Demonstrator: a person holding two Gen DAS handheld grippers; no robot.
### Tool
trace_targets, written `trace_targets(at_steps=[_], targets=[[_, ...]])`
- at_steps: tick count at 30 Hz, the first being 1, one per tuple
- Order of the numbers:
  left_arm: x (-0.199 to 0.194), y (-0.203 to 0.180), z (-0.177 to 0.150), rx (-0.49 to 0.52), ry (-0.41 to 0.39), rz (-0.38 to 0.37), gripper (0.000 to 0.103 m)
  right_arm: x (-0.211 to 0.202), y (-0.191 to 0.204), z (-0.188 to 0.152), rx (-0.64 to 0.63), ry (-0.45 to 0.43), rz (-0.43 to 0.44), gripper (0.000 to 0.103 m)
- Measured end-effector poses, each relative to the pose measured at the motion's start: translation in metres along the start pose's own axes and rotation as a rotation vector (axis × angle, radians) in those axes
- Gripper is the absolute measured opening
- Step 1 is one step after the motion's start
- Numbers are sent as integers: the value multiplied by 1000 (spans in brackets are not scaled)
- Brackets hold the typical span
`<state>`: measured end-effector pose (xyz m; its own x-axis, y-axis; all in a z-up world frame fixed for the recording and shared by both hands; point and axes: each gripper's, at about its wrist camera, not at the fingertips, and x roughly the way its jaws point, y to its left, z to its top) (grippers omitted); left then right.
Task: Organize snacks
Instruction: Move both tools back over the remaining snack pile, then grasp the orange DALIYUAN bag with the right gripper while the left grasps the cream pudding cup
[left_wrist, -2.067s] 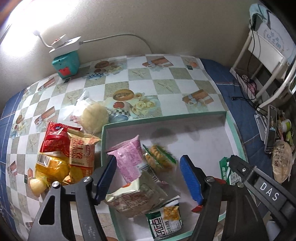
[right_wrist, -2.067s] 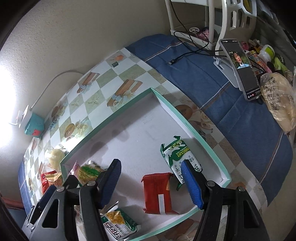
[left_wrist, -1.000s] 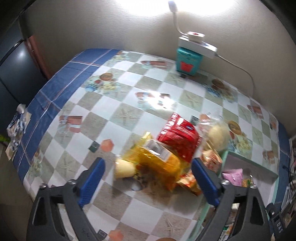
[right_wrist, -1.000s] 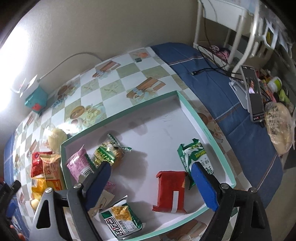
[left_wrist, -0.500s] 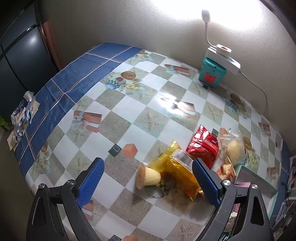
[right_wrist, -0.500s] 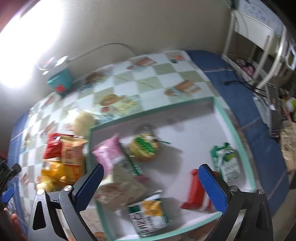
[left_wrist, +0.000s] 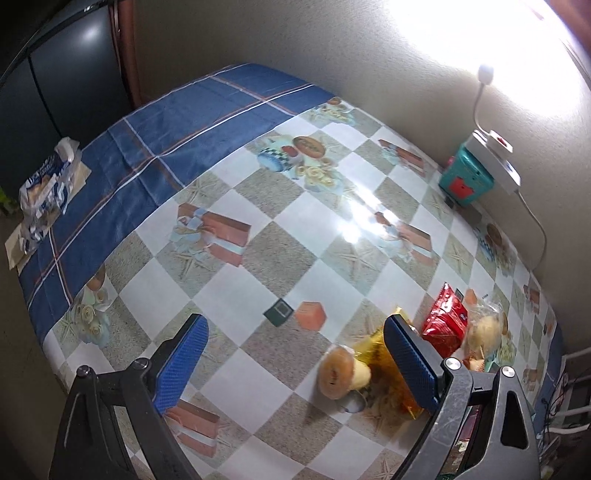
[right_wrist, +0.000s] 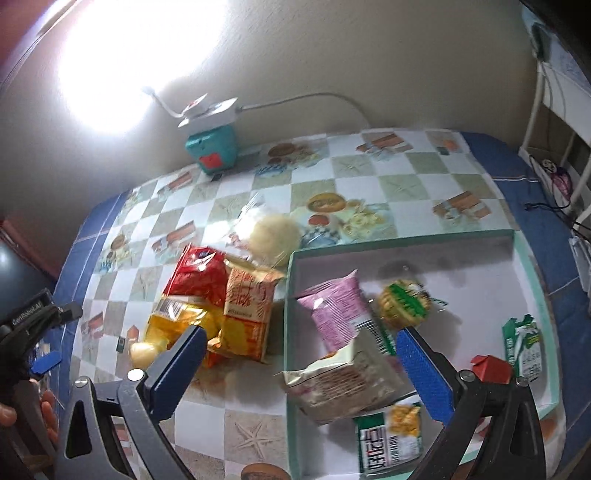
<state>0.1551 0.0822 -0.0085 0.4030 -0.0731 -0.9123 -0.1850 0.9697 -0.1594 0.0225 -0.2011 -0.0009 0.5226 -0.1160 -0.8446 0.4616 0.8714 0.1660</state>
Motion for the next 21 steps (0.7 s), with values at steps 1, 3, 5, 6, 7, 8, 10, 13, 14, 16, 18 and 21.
trace_targets(at_steps=[1,3,5,6,7,8,10,13,14,16,18,21], targets=[[1,3,1,-6,2,-3,96,3,3,-1,-11,10,2,103],[6,9,3,-18,13,-11,96,4,7,-3,-8,14,28,103],[11,12,3,-26,26,-15,96,6,6,-2,41,24,76,103],[13,12,3,-27,29,-21,96,6,5,-3,54,26,91,103],[16,12,3,-25,33,-25,96,7,6,-3,62,25,98,103],[18,11,3,-18,39,-29,96,8,9,-3,47,28,80,103],[23,8,2,0,44,-37,96,9,17,-5,12,14,26,103],[32,0,-2,42,69,-44,96,12,26,-4,-26,3,-22,103],[35,-3,-4,60,81,-46,96,12,28,-4,-34,-3,-29,103],[39,-8,-7,86,98,-44,96,14,31,-3,-49,-8,-33,103],[44,-14,-10,104,116,-40,96,18,33,-1,-55,-1,-27,103],[50,-19,-15,113,129,-45,96,24,31,3,-23,10,3,103]])
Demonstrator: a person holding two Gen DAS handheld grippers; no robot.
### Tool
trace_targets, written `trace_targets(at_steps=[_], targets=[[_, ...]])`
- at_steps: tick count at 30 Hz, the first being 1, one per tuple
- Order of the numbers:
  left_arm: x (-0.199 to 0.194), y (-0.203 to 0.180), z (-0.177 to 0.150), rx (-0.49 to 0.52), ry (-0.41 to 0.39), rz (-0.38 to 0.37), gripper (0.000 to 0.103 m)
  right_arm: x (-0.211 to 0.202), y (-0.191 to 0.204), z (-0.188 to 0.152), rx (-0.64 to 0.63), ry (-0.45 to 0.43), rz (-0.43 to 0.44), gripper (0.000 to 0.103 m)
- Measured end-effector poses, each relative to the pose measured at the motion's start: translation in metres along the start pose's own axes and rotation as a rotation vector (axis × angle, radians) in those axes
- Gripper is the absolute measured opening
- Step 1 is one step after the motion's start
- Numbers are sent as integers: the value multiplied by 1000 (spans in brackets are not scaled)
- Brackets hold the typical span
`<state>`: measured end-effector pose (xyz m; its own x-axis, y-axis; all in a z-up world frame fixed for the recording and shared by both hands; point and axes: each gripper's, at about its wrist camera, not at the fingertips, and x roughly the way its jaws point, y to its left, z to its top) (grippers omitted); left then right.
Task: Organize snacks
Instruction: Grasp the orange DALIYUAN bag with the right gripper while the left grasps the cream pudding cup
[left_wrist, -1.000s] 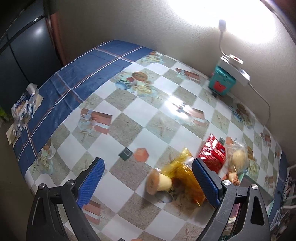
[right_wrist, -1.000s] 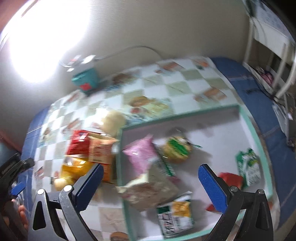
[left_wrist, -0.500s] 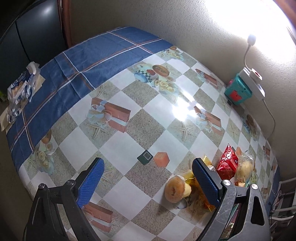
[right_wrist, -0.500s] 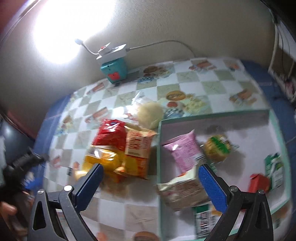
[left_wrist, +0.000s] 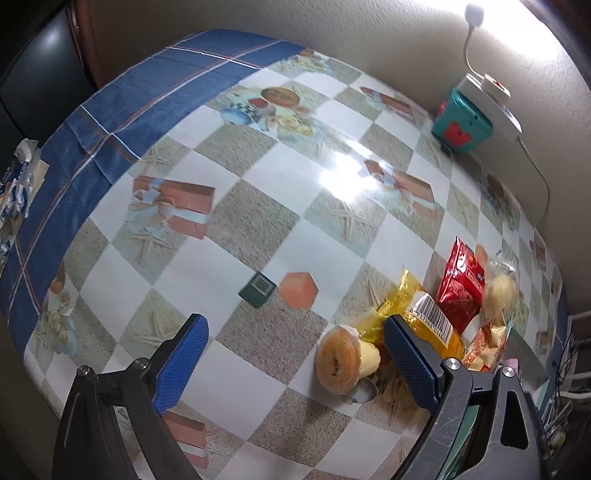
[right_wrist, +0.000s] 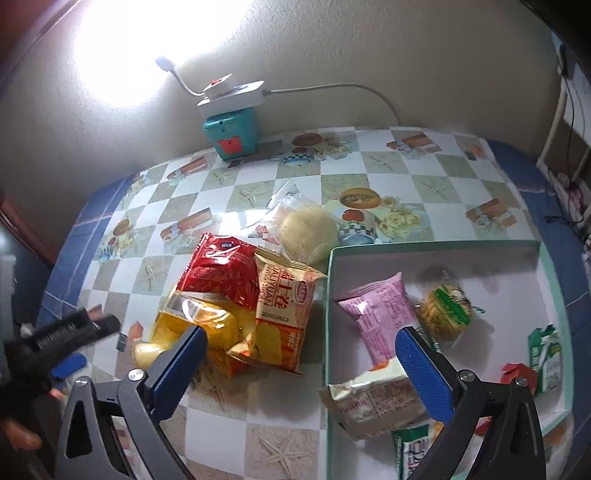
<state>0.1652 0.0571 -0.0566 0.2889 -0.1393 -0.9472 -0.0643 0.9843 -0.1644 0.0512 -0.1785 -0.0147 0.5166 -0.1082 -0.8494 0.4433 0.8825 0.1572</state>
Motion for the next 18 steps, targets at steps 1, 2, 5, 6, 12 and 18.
trace_targets(at_steps=[1,2,5,6,12,18], targets=[[3,-1,-1,2,7,-12,96,2,-1,1,13,5,5,103],[6,-3,-2,2,21,-25,96,4,-2,1,22,10,10,103],[13,-6,-5,6,47,-51,96,12,-3,2,25,26,33,94],[15,-7,-6,8,55,-60,95,14,-3,2,26,34,39,90],[21,-15,-10,34,88,-80,89,31,-2,3,74,92,116,81],[31,-28,-17,91,125,-55,88,42,-1,3,105,128,149,67]])
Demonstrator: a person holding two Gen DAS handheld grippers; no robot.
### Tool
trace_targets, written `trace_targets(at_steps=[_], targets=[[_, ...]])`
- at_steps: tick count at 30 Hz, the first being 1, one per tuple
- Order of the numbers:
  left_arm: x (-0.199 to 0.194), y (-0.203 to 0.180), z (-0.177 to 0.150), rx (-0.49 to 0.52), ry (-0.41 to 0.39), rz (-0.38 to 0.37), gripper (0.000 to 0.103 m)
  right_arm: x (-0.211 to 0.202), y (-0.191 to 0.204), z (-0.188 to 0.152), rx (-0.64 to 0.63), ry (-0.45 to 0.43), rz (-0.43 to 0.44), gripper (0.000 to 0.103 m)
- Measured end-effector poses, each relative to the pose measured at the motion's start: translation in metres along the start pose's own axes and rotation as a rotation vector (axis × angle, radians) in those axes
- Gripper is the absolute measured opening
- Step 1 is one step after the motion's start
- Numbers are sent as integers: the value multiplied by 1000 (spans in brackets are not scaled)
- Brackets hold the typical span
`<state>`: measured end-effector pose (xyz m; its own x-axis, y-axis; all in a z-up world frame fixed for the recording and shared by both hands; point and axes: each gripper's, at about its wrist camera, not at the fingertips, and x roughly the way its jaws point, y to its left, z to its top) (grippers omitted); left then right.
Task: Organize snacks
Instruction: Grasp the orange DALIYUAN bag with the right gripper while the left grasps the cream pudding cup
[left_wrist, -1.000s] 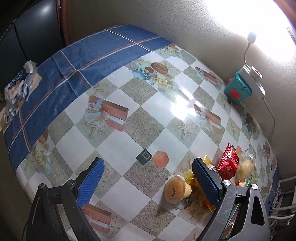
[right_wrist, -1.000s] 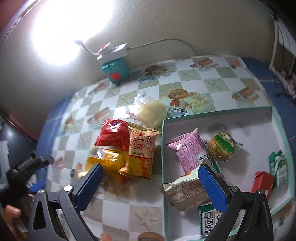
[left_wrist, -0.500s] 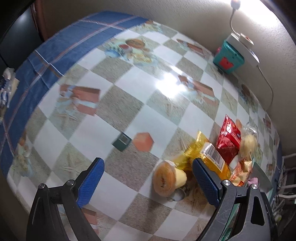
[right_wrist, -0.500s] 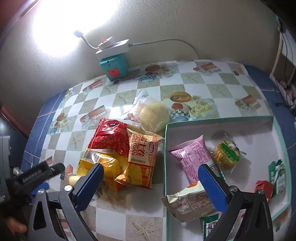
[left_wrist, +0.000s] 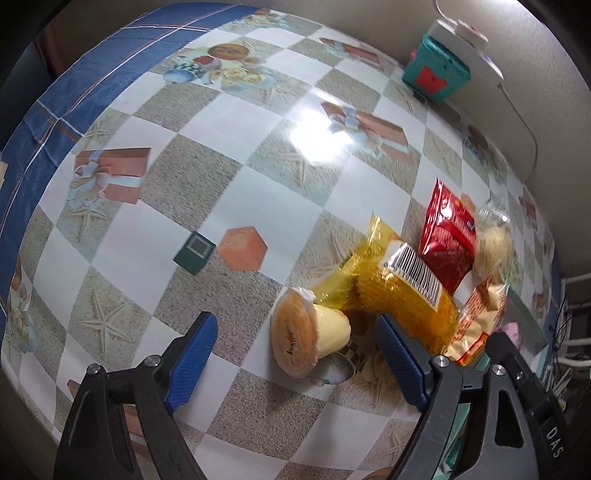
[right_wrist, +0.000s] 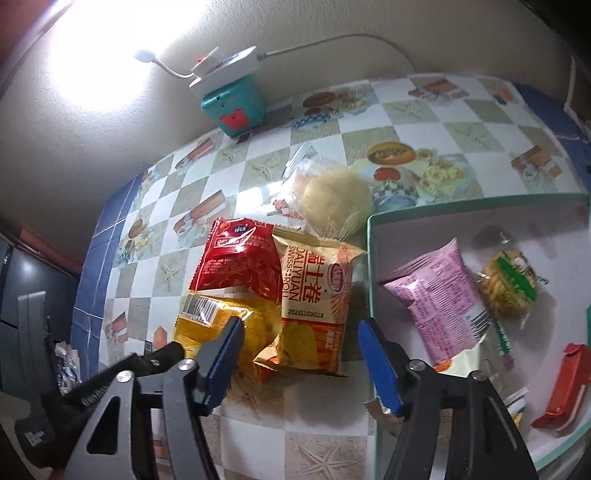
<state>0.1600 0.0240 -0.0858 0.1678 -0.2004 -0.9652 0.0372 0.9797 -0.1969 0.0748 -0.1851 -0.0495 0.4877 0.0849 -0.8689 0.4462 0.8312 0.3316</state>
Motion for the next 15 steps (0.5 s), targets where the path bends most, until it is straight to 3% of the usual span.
trace_targets(at_steps=[4,15], targets=[[5,-6,-2,32,8,21,88,7,-1,1,14,16,9,59],[13,-20,1,72,-9,64,88,18,-12,3,61,39,10,55]])
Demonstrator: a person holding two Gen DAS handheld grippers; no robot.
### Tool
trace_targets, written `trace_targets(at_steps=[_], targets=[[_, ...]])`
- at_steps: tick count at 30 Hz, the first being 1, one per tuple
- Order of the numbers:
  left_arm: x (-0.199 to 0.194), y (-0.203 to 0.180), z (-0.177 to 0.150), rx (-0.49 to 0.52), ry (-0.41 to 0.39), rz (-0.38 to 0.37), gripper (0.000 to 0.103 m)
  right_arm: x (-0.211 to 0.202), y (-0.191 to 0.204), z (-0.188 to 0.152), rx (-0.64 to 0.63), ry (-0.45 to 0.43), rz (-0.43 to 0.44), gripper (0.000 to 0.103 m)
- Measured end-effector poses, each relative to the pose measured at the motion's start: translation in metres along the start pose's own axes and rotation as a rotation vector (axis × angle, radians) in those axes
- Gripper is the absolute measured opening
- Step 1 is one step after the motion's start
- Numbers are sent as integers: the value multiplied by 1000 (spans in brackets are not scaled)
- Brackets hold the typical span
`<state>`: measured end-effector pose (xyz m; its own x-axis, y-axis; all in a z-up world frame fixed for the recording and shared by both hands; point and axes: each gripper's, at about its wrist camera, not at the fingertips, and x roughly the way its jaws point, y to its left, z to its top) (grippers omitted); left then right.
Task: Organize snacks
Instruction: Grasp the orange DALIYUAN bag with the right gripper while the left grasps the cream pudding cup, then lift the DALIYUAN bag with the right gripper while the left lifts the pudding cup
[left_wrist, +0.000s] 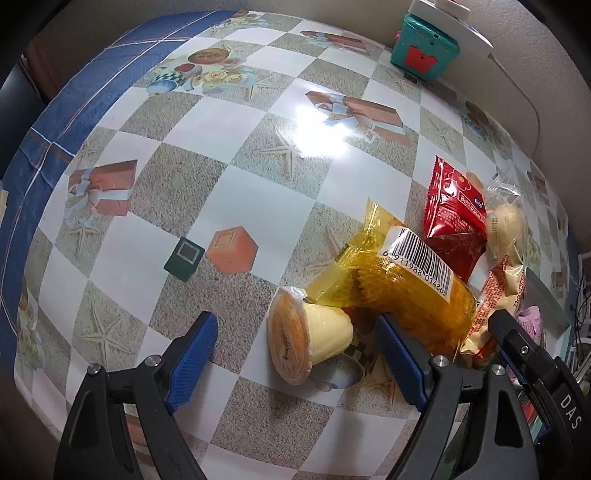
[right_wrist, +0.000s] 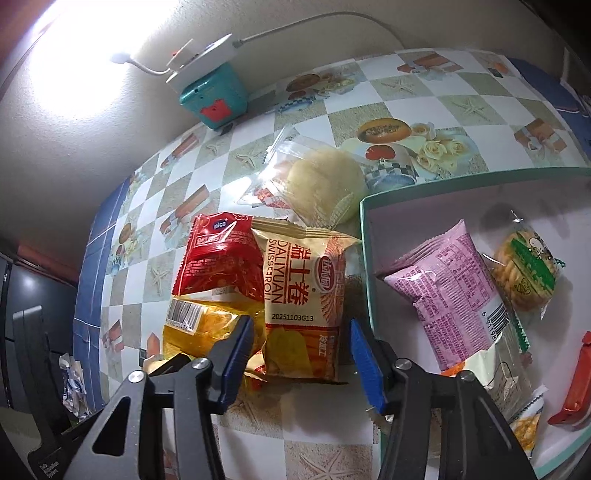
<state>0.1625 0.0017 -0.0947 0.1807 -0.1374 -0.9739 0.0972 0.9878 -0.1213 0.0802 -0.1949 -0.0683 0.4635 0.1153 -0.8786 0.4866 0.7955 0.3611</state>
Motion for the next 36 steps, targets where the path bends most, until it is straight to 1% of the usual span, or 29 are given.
trace_targets(at_steps=[2,3,5,7,9,10,11,14,16,21,24,30,36], targets=[[2,-1,0,2,0,4,88,0,-1,0,4,-1,3,54],[3,-2,0,4,3,-1,88,0,-2,0,7,-1,6,51],[6,0,-2,7,8,-12,88,0,-2,0,13,-2,5,50],[6,-3,-4,16,2,-4,88,0,-3,1,17,-3,5,49],[6,-5,-5,26,-5,2,81,1,-2,1,14,-1,2,45],[6,-7,-6,28,-1,1,66,1,-2,1,14,-1,4,44],[7,-8,-7,28,7,-2,56,1,-2,1,14,-2,4,44],[7,-10,-7,29,2,6,54,1,-2,0,13,-2,4,44],[7,-8,-7,24,0,-10,48,1,-2,1,14,-1,7,42],[4,-6,-7,21,0,-20,47,1,-2,0,18,1,8,42],[0,-2,-6,2,-4,-34,45,1,-3,0,25,4,16,40],[-6,8,-4,-36,-1,-58,45,-2,-5,-1,41,7,40,38],[-21,21,0,-68,-32,-80,45,-15,-8,-2,47,-11,61,36]])
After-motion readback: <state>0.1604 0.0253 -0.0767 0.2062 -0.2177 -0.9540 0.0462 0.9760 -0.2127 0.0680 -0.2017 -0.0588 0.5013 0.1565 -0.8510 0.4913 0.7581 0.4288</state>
